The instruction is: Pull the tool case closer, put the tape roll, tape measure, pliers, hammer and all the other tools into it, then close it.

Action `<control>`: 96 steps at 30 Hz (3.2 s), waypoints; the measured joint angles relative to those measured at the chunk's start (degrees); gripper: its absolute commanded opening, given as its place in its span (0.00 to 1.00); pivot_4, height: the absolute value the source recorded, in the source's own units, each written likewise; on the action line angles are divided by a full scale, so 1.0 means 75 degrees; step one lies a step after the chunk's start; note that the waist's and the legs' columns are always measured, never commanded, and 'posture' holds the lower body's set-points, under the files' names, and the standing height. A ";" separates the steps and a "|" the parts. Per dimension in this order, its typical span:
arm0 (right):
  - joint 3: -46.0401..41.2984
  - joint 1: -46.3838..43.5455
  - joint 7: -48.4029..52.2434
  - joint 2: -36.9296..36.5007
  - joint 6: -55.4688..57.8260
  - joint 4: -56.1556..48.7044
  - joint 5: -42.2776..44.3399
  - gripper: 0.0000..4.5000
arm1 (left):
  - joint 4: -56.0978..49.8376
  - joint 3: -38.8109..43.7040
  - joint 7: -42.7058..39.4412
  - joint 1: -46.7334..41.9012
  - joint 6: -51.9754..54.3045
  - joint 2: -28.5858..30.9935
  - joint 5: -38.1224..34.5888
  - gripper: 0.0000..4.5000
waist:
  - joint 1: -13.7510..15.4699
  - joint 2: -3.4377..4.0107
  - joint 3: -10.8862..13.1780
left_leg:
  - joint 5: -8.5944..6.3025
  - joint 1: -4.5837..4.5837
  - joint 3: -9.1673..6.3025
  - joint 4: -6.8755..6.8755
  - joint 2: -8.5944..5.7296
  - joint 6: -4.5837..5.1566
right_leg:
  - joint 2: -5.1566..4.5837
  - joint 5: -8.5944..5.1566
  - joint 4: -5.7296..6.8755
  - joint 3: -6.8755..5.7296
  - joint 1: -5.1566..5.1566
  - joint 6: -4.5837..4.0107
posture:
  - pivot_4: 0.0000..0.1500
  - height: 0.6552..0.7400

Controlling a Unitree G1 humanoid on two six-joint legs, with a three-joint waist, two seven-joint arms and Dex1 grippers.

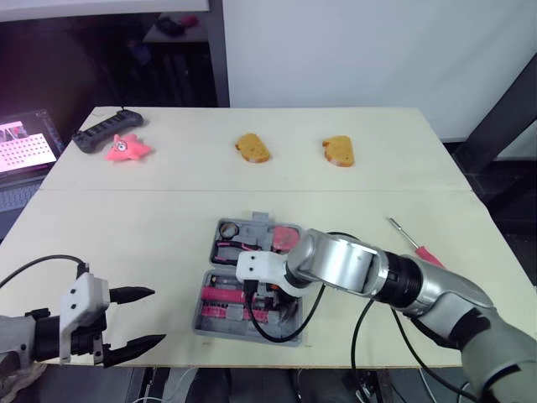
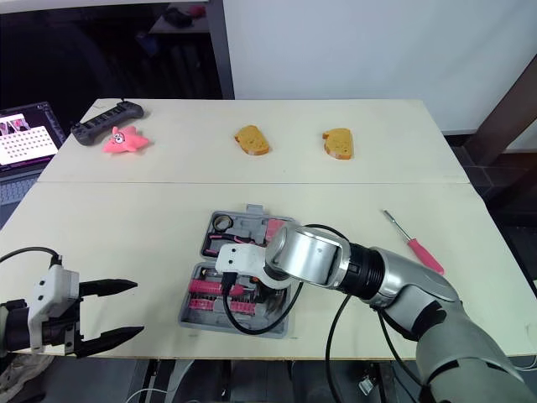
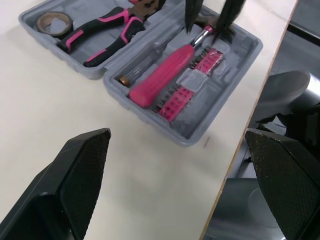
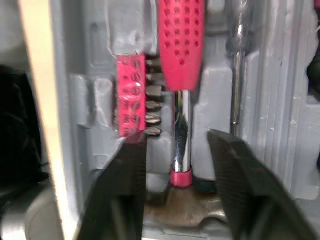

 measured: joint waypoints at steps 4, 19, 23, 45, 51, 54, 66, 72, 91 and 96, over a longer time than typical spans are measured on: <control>-0.1195 -0.0103 0.0259 -0.0126 0.0259 -0.0500 0.0574 0.39 | 0.0131 -0.0073 -0.0013 -0.0200 -0.0019 0.0012 0.0022 1.00 | 0.0040 -0.0001 -0.0001 | 0.0000 0.0000 -0.0001 -0.0003 0.0000 0.0000 | 0.0000 0.0000 -0.0002 -0.0002 0.0001 0.0000 | 1.00 0.90; -0.1954 0.2941 0.1070 -0.0351 -0.6127 0.0536 -0.0913 0.00 | 0.0381 -0.0583 -0.0018 -0.0795 -0.0123 0.0020 0.0088 1.00 | 0.0013 -0.0018 -0.0007 | 0.0000 0.0009 0.0000 0.0000 0.0002 0.0000 | 0.0005 0.0002 -0.0003 -0.0002 0.0015 0.0000 | 1.00 0.90; -0.1680 0.3243 0.1136 -0.0177 -0.6601 0.1152 -0.1410 0.00 | 0.0392 -0.0571 -0.0038 -0.0738 -0.0123 0.0059 0.0088 1.00 | 0.0068 -0.0019 -0.0008 | 0.0000 0.0004 0.0000 0.0001 0.0000 0.0000 | -0.0001 0.0001 -0.0011 -0.0002 0.0018 0.0001 | 1.00 0.90; -0.1092 0.3442 0.1590 0.0092 -0.6385 0.1822 -0.2882 0.00 | 0.0381 -0.0529 -0.0013 -0.0526 -0.0127 0.0166 0.0088 1.00 | 0.0075 -0.0041 -0.0054 | -0.0001 0.0131 0.0002 -0.0015 0.0001 -0.0002 | -0.0002 -0.0019 -0.0039 -0.0002 0.0149 -0.0028 | 1.00 0.90; -0.1070 0.3407 0.1709 0.0153 -0.6498 0.1979 -0.2952 0.00 | 0.0381 -0.0529 -0.0008 -0.0550 -0.0126 0.0173 0.0088 1.00 | 0.0071 -0.0054 -0.0103 | -0.0002 0.0134 0.0002 -0.0019 0.0001 -0.0002 | -0.0003 -0.0020 -0.0042 -0.0002 0.0153 -0.0028 | 1.00 0.90; -0.1193 0.3443 0.1773 0.0218 -0.6764 0.2119 -0.2944 0.00 | 0.0382 -0.0529 -0.0001 -0.0574 -0.0115 0.0184 0.0088 1.00 | 0.0058 -0.0061 -0.0110 | -0.0001 0.0137 0.0002 -0.0024 0.0002 -0.0002 | -0.0001 -0.0020 -0.0040 -0.0002 0.0152 -0.0029 | 1.00 0.90; -0.3699 0.3858 0.2846 -0.1199 -0.8360 0.1386 -0.1819 0.00 | 0.1658 -0.0928 -0.0239 -0.1859 -0.0229 0.0297 0.0218 1.00 | 0.0092 -0.0043 -0.0066 | -0.0001 0.0107 0.0003 -0.0021 -0.0001 -0.0002 | -0.0002 -0.0018 -0.0037 -0.0002 0.0127 -0.0021 | 1.00 0.90; -0.5044 0.4963 0.2901 -0.1830 -0.7941 0.1051 -0.1004 0.00 | 0.2472 -0.1518 -0.0617 -0.2933 -0.0366 0.0319 0.0314 0.47 | 0.0070 -0.0037 -0.0053 | -0.0001 0.0100 0.0005 -0.0022 -0.0001 -0.0002 | 0.0000 -0.0014 -0.0034 0.0000 0.0120 -0.0015 | 1.00 0.90; -1.0861 0.9780 0.2649 -0.2017 -0.9528 0.1940 0.0585 0.99 | 0.5384 -0.0950 -0.0913 -0.3243 -0.1628 0.0286 0.0428 1.00 | 0.0051 -0.0043 -0.0045 | -0.0003 0.0121 0.0024 -0.0026 -0.0002 0.0001 | 0.0000 -0.0025 -0.0036 0.0021 0.0134 -0.0015 | 1.00 0.90; -1.1947 1.0159 0.2590 -0.1973 -0.9920 0.2703 0.0823 0.99 | 0.5993 -0.0538 -0.1095 -0.2985 -0.2021 0.0340 0.0425 1.00 | 0.0061 -0.0042 -0.0044 | -0.0003 0.0125 0.0036 -0.0025 -0.0002 0.0001 | 0.0000 -0.0028 -0.0036 0.0034 0.0132 -0.0019 | 1.00 0.90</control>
